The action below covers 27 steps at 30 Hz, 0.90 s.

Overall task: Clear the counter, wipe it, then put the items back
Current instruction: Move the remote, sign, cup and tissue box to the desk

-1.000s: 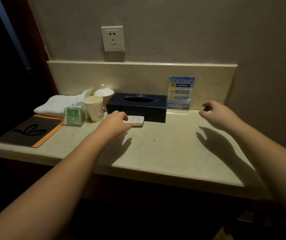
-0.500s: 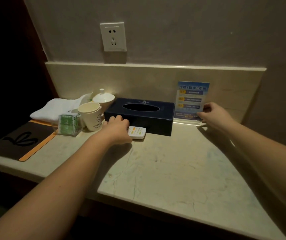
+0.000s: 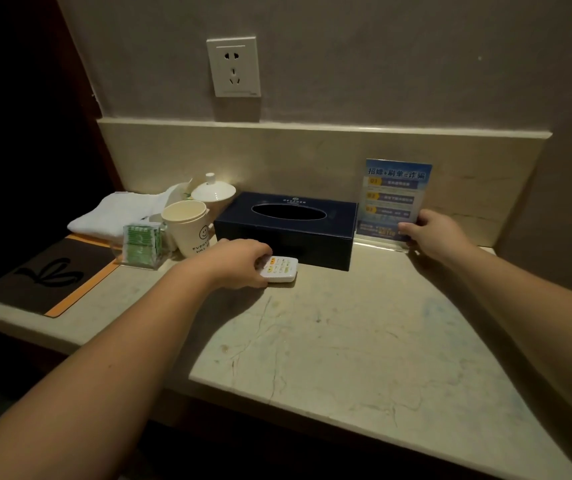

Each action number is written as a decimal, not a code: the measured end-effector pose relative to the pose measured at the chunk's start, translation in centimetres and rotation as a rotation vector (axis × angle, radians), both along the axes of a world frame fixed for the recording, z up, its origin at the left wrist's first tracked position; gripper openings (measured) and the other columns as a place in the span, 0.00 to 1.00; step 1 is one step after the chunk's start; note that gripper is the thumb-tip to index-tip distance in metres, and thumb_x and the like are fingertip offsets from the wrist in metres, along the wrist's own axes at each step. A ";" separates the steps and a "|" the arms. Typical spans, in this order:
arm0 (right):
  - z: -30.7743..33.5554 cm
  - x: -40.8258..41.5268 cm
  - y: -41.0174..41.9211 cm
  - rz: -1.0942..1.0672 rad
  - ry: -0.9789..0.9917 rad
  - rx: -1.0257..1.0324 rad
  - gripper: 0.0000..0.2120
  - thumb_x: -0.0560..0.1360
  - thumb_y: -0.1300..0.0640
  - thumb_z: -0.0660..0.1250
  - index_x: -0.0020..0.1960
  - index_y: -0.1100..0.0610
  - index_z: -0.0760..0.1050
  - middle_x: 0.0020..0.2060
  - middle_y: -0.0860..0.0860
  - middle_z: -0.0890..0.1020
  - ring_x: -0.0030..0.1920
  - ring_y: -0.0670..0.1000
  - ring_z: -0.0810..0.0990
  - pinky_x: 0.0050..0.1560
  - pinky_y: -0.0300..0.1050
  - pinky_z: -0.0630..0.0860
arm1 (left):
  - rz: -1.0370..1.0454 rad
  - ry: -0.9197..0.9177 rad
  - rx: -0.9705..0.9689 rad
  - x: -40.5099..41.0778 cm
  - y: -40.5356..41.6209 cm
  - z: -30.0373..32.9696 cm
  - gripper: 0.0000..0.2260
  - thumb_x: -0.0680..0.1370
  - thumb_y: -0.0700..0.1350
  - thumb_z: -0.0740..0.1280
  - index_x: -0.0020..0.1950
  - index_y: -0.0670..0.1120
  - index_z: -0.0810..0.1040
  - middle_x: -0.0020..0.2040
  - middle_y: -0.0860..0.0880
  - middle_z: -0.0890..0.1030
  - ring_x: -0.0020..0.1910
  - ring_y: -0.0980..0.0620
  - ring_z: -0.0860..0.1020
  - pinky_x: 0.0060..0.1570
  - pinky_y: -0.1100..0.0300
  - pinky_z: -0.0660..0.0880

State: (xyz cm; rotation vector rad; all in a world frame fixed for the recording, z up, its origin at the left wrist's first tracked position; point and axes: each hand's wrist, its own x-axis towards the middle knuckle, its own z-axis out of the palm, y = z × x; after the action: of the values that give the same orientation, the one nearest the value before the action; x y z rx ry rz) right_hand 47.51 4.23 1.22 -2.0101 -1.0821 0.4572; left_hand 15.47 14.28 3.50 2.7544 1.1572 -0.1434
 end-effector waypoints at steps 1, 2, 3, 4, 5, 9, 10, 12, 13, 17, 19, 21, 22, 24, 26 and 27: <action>0.1 -0.2 -0.2 -0.004 -0.002 -0.001 0.10 0.80 0.52 0.62 0.58 0.53 0.75 0.48 0.50 0.81 0.45 0.50 0.79 0.39 0.42 0.73 | -0.009 0.003 0.019 -0.1 -0.1 0.0 0.21 0.75 0.53 0.70 0.66 0.53 0.71 0.61 0.52 0.75 0.58 0.53 0.73 0.57 0.58 0.70; 0.1 -0.3 -0.5 -0.006 0.000 -0.002 0.09 0.80 0.52 0.61 0.58 0.53 0.75 0.48 0.50 0.81 0.45 0.50 0.79 0.41 0.42 0.74 | -0.014 0.004 0.036 -0.1 -0.1 0.0 0.21 0.74 0.54 0.70 0.66 0.52 0.71 0.60 0.52 0.75 0.57 0.54 0.73 0.57 0.57 0.71; 0.2 -0.4 -0.8 -0.008 0.019 0.009 0.09 0.80 0.52 0.61 0.58 0.52 0.75 0.48 0.50 0.81 0.46 0.50 0.79 0.44 0.44 0.76 | -0.016 -0.003 0.047 -0.3 -0.3 0.1 0.21 0.74 0.54 0.70 0.65 0.52 0.72 0.59 0.52 0.75 0.55 0.54 0.73 0.56 0.57 0.72; 0.2 -0.6 -1.2 -0.010 0.045 0.028 0.09 0.80 0.52 0.61 0.58 0.51 0.75 0.50 0.50 0.81 0.48 0.50 0.80 0.49 0.48 0.77 | -0.016 -0.021 0.051 -0.4 -0.5 0.2 0.21 0.74 0.54 0.70 0.64 0.52 0.72 0.58 0.52 0.75 0.55 0.54 0.73 0.56 0.56 0.73; 0.4 -0.7 -1.7 -0.015 0.060 0.051 0.10 0.80 0.52 0.61 0.59 0.51 0.75 0.51 0.49 0.81 0.49 0.51 0.80 0.53 0.50 0.77 | -0.015 -0.048 0.049 -0.6 -0.7 0.4 0.21 0.74 0.54 0.70 0.64 0.52 0.72 0.58 0.52 0.75 0.54 0.54 0.73 0.56 0.55 0.74; 2.0 -2.1 -4.6 -0.007 0.015 0.083 0.10 0.80 0.52 0.61 0.60 0.51 0.75 0.48 0.48 0.81 0.48 0.49 0.80 0.45 0.45 0.74 | 0.005 -0.233 0.027 -1.3 -2.7 1.9 0.23 0.74 0.52 0.71 0.66 0.50 0.72 0.57 0.51 0.75 0.54 0.53 0.73 0.55 0.54 0.76; 2.6 -2.6 -5.5 -0.007 0.019 0.098 0.10 0.80 0.52 0.61 0.59 0.51 0.74 0.47 0.47 0.81 0.48 0.48 0.79 0.44 0.44 0.74 | 0.010 -0.285 0.028 -1.5 -3.4 2.4 0.23 0.74 0.52 0.71 0.67 0.49 0.71 0.57 0.51 0.74 0.54 0.53 0.73 0.55 0.55 0.76; 3.5 -3.7 -7.4 -0.025 0.044 0.142 0.10 0.80 0.52 0.61 0.59 0.51 0.74 0.46 0.47 0.80 0.46 0.47 0.79 0.43 0.43 0.73 | 0.021 -0.414 0.009 -2.0 -5.2 3.4 0.24 0.73 0.52 0.71 0.67 0.51 0.71 0.57 0.52 0.74 0.52 0.54 0.74 0.53 0.54 0.77; 4.0 -4.4 -8.5 -0.035 0.060 0.161 0.10 0.80 0.52 0.61 0.60 0.51 0.74 0.46 0.46 0.80 0.46 0.46 0.78 0.41 0.42 0.73 | 0.033 -0.490 -0.016 -2.2 -6.1 3.8 0.23 0.73 0.52 0.71 0.67 0.51 0.71 0.57 0.53 0.74 0.52 0.54 0.74 0.52 0.53 0.78; 5.0 -7.2 -13.4 -0.080 0.087 0.202 0.09 0.80 0.51 0.62 0.58 0.51 0.75 0.45 0.46 0.80 0.45 0.46 0.78 0.38 0.40 0.71 | 0.058 -0.719 -0.192 -2.9 -10.3 4.9 0.25 0.73 0.51 0.72 0.68 0.51 0.71 0.56 0.54 0.74 0.54 0.54 0.75 0.49 0.56 0.76; 5.3 -8.6 -16.1 -0.101 0.084 0.217 0.07 0.80 0.51 0.61 0.55 0.51 0.75 0.44 0.48 0.80 0.42 0.46 0.77 0.37 0.40 0.69 | 0.038 -0.803 -0.293 -3.2 -12.4 5.3 0.24 0.73 0.51 0.72 0.67 0.52 0.72 0.53 0.57 0.75 0.52 0.57 0.75 0.43 0.62 0.72; 5.5 -9.9 -19.0 -0.118 0.058 0.223 0.07 0.80 0.50 0.61 0.54 0.51 0.75 0.44 0.49 0.81 0.42 0.47 0.77 0.36 0.40 0.69 | 0.023 -0.880 -0.392 -3.5 -14.6 5.5 0.22 0.73 0.50 0.72 0.66 0.53 0.72 0.50 0.59 0.75 0.49 0.60 0.74 0.40 0.65 0.69; 5.5 -10.4 -20.5 -0.130 0.056 0.224 0.08 0.80 0.50 0.61 0.54 0.51 0.75 0.44 0.48 0.81 0.42 0.47 0.77 0.37 0.41 0.69 | 0.015 -0.913 -0.438 -3.6 -15.6 5.5 0.21 0.73 0.49 0.72 0.66 0.53 0.72 0.50 0.60 0.76 0.48 0.61 0.74 0.40 0.65 0.69; 5.3 -11.3 -23.5 -0.155 0.077 0.224 0.08 0.79 0.48 0.61 0.53 0.50 0.76 0.44 0.48 0.81 0.44 0.48 0.78 0.38 0.43 0.70 | -0.001 -0.958 -0.533 -3.7 -17.6 5.5 0.19 0.73 0.49 0.72 0.63 0.55 0.72 0.50 0.59 0.77 0.49 0.60 0.75 0.42 0.65 0.69; 4.8 -11.9 -26.4 -0.178 0.120 0.228 0.07 0.79 0.47 0.62 0.52 0.48 0.76 0.43 0.46 0.82 0.44 0.48 0.78 0.40 0.44 0.69 | -0.011 -0.967 -0.631 -3.7 -19.5 5.2 0.18 0.73 0.49 0.72 0.61 0.55 0.73 0.52 0.57 0.78 0.51 0.59 0.75 0.44 0.63 0.70; 4.4 -12.2 -27.7 -0.193 0.146 0.244 0.07 0.78 0.47 0.62 0.52 0.47 0.77 0.43 0.46 0.82 0.43 0.48 0.78 0.41 0.44 0.69 | -0.012 -0.960 -0.680 -3.6 -20.4 5.0 0.17 0.73 0.49 0.72 0.60 0.55 0.73 0.53 0.56 0.79 0.52 0.57 0.76 0.47 0.61 0.72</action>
State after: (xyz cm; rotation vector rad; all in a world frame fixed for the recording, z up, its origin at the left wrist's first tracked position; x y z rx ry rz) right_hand 35.31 -23.51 5.66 -1.8132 -0.8052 0.3462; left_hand 11.89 -6.11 8.51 1.8215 0.6354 0.6010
